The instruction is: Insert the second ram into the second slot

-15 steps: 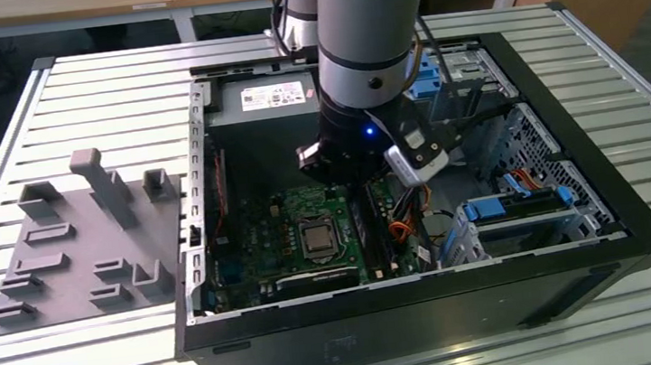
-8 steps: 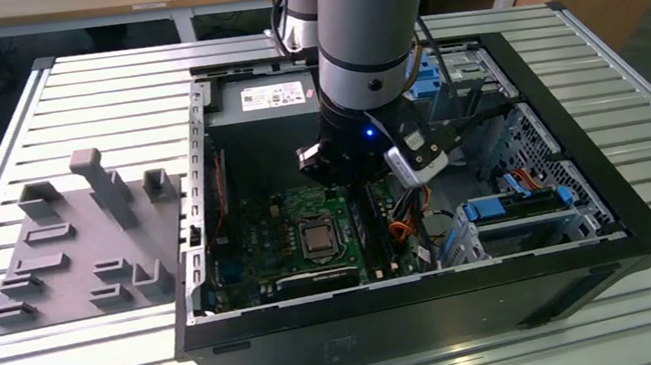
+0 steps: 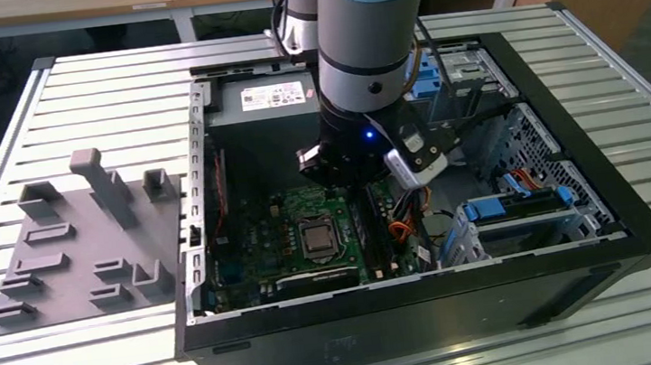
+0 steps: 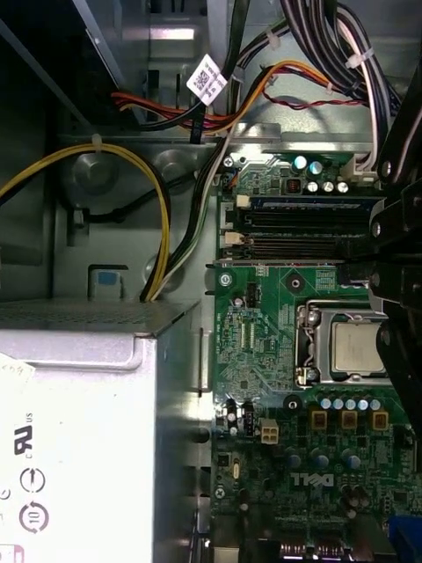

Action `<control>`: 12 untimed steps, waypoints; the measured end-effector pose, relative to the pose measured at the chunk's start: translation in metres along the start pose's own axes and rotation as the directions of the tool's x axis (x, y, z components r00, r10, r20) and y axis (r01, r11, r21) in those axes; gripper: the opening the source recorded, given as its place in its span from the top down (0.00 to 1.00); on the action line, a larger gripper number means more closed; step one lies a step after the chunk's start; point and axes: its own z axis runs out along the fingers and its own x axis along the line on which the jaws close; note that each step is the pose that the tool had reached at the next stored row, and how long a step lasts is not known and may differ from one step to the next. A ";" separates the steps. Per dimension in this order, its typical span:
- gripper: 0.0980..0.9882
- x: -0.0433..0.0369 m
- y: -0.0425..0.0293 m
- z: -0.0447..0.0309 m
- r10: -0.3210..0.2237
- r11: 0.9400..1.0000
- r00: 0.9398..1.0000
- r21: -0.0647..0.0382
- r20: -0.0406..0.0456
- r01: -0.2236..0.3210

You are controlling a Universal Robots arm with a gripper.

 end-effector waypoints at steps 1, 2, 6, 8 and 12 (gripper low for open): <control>0.96 0.0000 0.0000 0.0002 -0.001 1.000 1.000 0.000 0.000 0.001; 0.96 0.0000 0.0000 0.0005 -0.002 1.000 1.000 0.000 0.000 0.002; 0.96 -0.0001 -0.0001 0.0022 -0.007 1.000 1.000 0.000 0.000 0.007; 0.96 -0.0001 -0.0002 0.0036 -0.007 1.000 1.000 0.000 0.000 0.007; 0.96 -0.0001 -0.0053 0.0056 -0.006 1.000 1.000 0.000 -0.002 0.006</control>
